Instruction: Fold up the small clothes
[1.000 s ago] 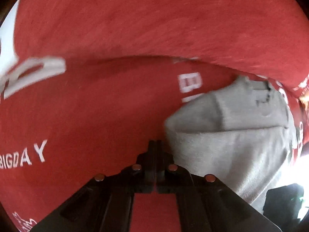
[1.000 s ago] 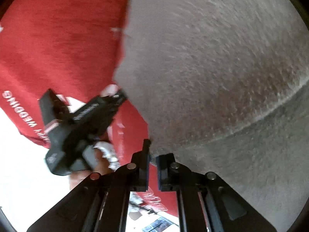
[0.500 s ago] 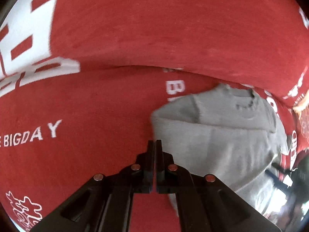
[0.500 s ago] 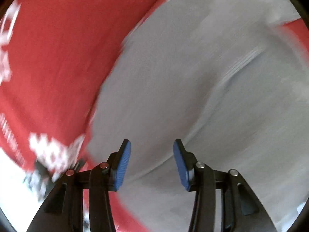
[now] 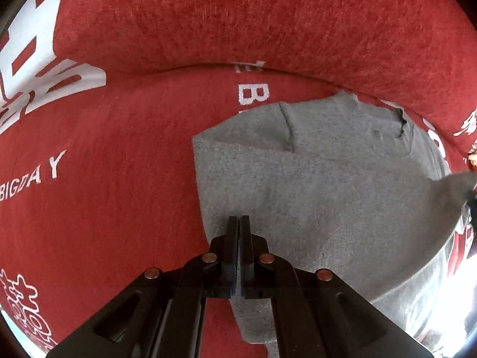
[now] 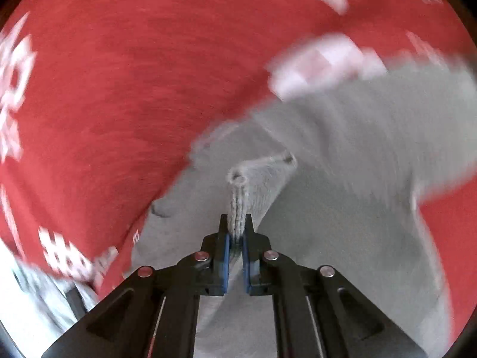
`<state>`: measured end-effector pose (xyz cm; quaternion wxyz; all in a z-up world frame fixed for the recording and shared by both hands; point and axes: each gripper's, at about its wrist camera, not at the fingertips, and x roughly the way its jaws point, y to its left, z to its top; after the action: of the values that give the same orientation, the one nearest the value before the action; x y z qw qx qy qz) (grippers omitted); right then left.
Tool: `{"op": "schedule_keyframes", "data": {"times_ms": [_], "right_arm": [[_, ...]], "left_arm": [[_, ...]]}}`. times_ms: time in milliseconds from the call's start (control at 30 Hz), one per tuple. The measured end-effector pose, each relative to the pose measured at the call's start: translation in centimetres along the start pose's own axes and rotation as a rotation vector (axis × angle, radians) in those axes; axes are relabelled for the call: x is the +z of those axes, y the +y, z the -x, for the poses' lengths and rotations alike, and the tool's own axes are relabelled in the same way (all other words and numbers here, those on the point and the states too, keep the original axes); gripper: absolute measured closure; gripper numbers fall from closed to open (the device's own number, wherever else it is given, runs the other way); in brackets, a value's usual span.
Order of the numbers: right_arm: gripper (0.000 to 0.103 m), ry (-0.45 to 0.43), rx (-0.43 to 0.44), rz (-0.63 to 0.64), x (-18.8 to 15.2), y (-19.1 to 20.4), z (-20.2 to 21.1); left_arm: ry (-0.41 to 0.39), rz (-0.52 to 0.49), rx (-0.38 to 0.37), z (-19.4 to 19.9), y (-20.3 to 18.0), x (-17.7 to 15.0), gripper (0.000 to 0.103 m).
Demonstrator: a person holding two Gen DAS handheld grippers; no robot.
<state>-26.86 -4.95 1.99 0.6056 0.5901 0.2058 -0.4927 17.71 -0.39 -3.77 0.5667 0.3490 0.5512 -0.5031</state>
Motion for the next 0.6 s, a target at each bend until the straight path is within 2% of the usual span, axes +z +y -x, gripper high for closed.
{"op": "schedule_keyframes", "data": {"times_ms": [33, 100, 167, 267, 333, 433, 500, 600], "right_arm": [[0.095, -0.010, -0.019, 0.064, 0.6, 0.6, 0.0], [0.095, 0.001, -0.064, 0.097, 1.6, 0.3, -1.1], [0.095, 0.045, -0.101, 0.072, 2.1, -1.6, -2.4], [0.094, 0.094, -0.185, 0.065, 0.5, -4.2, -3.3], [0.093, 0.079, -0.185, 0.050, 0.4, -5.4, -2.7], [0.080, 0.067, -0.238, 0.005, 0.7, -6.2, -0.9], [0.080, 0.057, -0.254, -0.032, 0.6, -6.3, 0.4], [0.080, 0.026, -0.212, -0.027, -0.3, -4.8, 1.5]], "left_arm": [[-0.002, 0.000, 0.004, 0.0, -0.1, 0.0, 0.102], [-0.009, -0.001, 0.015, -0.1, -0.3, -0.1, 0.102], [-0.013, 0.003, 0.026, -0.2, -0.6, -0.1, 0.102], [-0.005, 0.013, 0.041, -0.5, -1.3, 0.1, 0.102], [0.000, 0.015, 0.058, -0.1, -1.4, 0.1, 0.102], [-0.014, 0.005, 0.063, 1.6, -1.4, -0.3, 0.102], [-0.017, -0.016, 0.057, 2.4, -1.7, -0.6, 0.102], [-0.009, -0.068, 0.045, 2.5, -3.3, -1.5, 0.102]]}}
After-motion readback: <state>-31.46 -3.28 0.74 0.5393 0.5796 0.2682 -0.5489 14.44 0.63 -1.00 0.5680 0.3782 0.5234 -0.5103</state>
